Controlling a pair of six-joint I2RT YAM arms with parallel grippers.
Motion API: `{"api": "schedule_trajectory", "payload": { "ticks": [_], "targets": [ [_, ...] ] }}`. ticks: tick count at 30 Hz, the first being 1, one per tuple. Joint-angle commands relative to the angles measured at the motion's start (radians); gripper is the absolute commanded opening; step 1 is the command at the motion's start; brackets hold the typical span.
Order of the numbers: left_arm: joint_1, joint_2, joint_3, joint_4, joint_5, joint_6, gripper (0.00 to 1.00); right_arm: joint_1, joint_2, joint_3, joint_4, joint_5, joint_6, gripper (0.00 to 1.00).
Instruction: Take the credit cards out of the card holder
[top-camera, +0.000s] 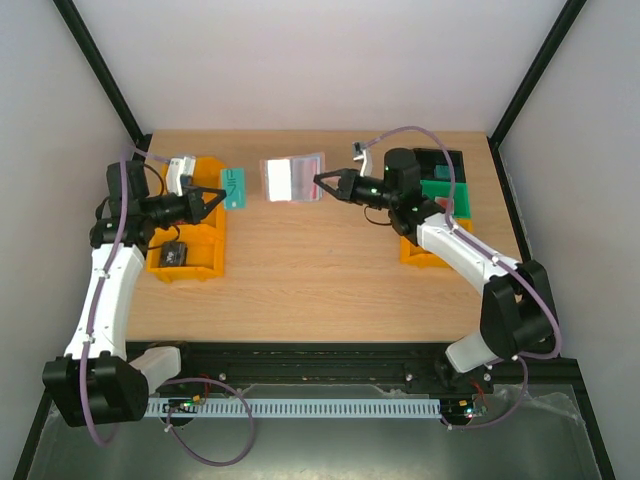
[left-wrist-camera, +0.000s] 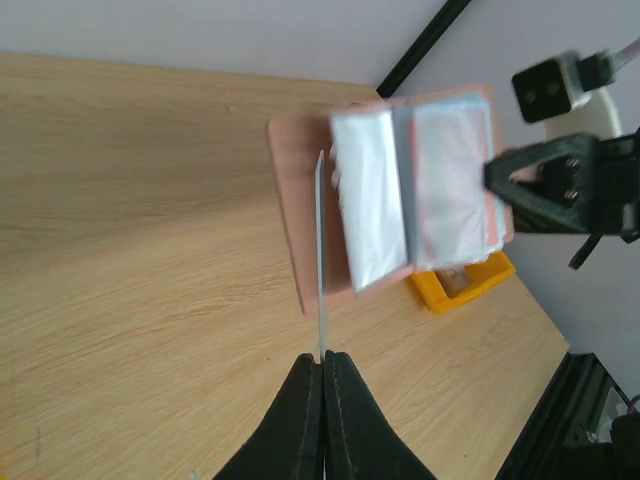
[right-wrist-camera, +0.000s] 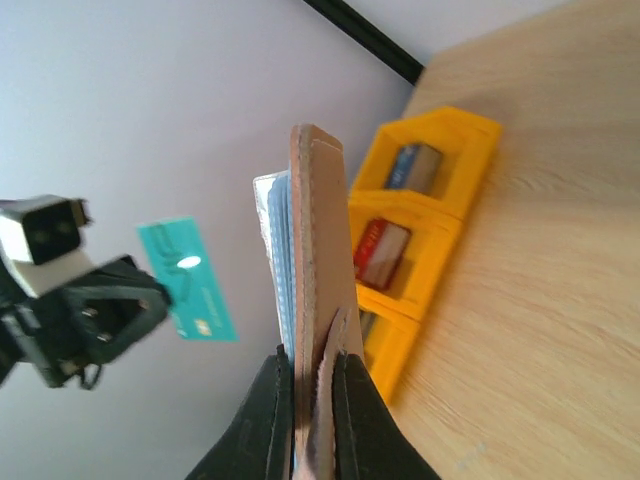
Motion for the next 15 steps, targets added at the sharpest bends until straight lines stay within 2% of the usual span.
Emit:
{"api": "schedule_trajectory", "payload": {
  "ticks": [1,15],
  "targets": [
    [0.022,-0.025,0.015,-0.004,-0.012,0.012,0.02,-0.002,0.035,-0.037,-0.157,-0.004,-0.062,0.02],
    [0.060,0.020,-0.042,0.024,0.091,0.003,0.02,-0.008,0.291,-0.125,-0.210,-0.089,-0.152,0.02]
  ]
}}
